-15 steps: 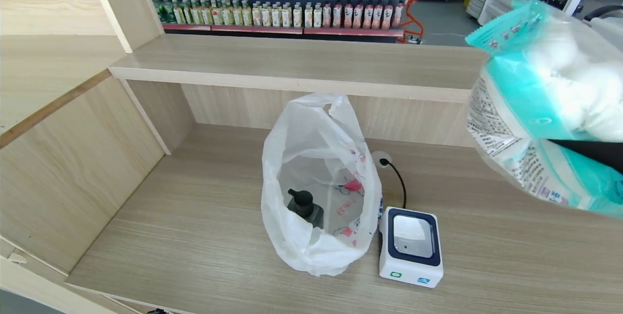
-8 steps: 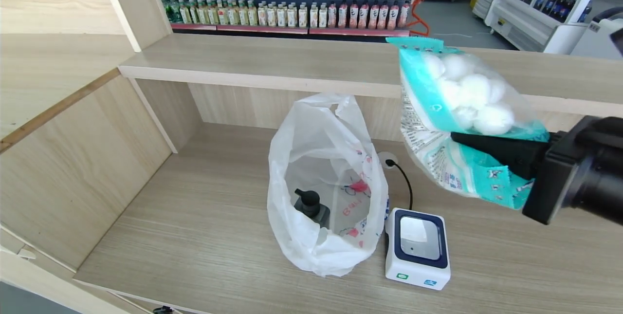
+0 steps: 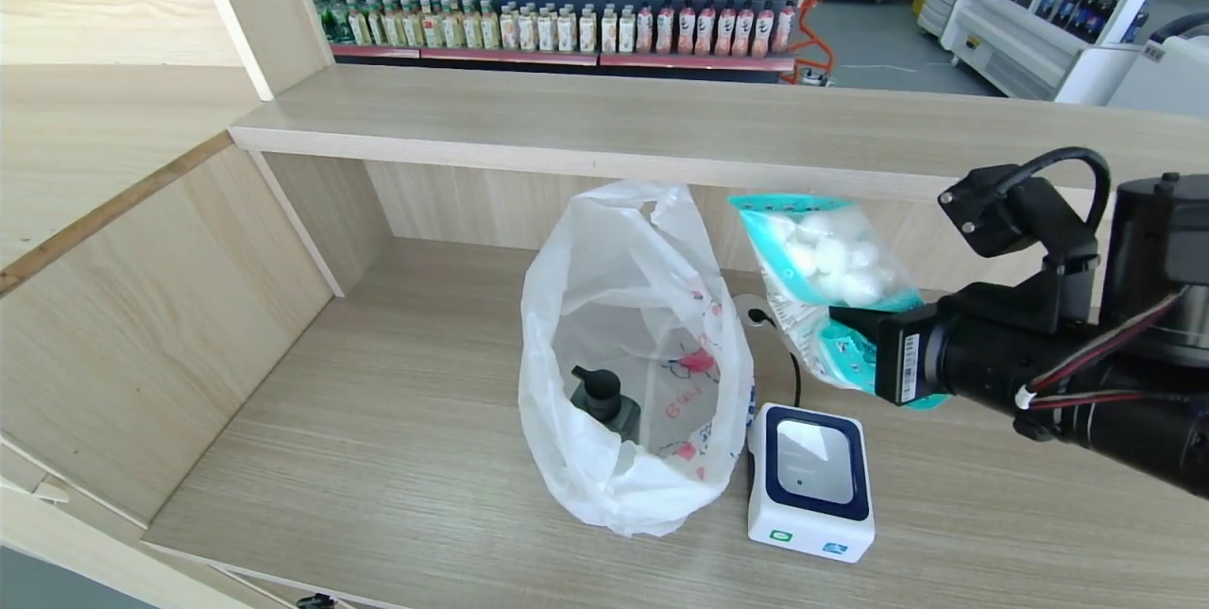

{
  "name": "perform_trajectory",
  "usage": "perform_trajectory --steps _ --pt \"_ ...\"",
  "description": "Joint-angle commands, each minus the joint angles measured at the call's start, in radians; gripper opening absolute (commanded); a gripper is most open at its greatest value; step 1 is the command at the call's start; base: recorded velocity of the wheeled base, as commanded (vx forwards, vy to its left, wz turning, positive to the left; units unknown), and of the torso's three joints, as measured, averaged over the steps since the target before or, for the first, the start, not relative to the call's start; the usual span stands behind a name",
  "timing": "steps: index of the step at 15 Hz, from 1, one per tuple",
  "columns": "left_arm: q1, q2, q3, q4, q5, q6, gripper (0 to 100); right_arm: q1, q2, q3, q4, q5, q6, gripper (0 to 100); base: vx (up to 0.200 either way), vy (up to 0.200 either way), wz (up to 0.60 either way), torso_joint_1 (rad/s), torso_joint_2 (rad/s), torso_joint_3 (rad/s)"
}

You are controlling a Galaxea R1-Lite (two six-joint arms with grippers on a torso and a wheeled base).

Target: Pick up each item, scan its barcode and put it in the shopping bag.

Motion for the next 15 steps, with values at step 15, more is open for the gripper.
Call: perform_trajectory --steps 15 --pt "0.000 0.002 0.000 -0.002 0.001 0.000 100 0.107 0.223 -0.065 -0.202 0.029 0.199 0 0.000 0.000 0.00 0.000 0.00 0.000"
